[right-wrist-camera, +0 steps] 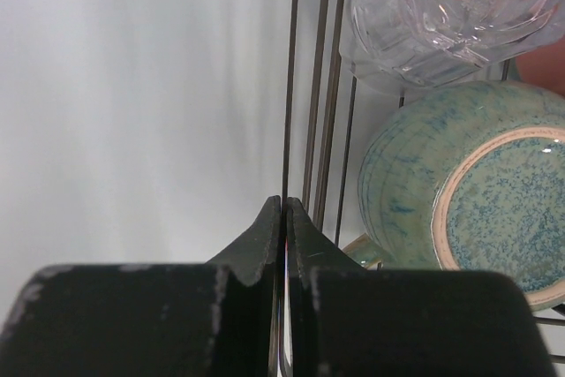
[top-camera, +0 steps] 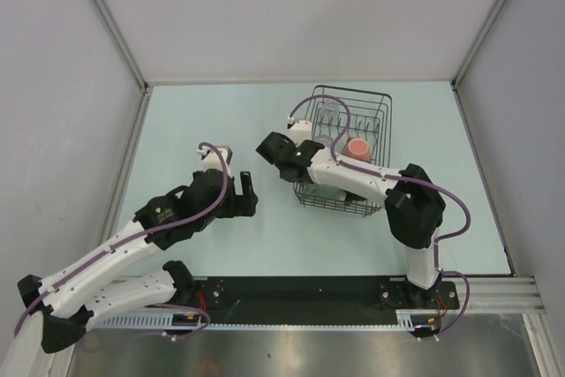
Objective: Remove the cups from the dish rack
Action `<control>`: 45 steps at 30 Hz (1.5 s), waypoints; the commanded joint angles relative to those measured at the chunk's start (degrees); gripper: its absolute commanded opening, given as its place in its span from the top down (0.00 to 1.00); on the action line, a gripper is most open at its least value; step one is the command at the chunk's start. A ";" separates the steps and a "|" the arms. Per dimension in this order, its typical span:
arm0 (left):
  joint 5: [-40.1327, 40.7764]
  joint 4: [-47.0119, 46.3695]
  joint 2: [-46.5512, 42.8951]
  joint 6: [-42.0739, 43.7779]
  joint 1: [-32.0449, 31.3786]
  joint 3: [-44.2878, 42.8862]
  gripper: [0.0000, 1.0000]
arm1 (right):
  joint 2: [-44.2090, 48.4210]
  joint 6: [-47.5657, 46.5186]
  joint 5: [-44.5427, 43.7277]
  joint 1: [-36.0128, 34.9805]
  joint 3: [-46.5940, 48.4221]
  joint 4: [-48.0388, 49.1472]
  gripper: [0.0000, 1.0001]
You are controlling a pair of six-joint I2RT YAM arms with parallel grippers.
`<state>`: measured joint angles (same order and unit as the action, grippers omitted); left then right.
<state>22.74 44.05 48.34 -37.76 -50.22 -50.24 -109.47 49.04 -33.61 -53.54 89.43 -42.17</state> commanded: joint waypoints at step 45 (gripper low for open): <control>-6.39 -14.08 29.49 10.77 10.57 -15.85 0.03 | 19.91 -19.14 -2.43 20.84 2.51 -4.23 0.15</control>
<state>21.61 34.94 69.04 -30.68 -43.64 -61.82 -90.80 34.98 -35.18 -35.29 95.66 -44.82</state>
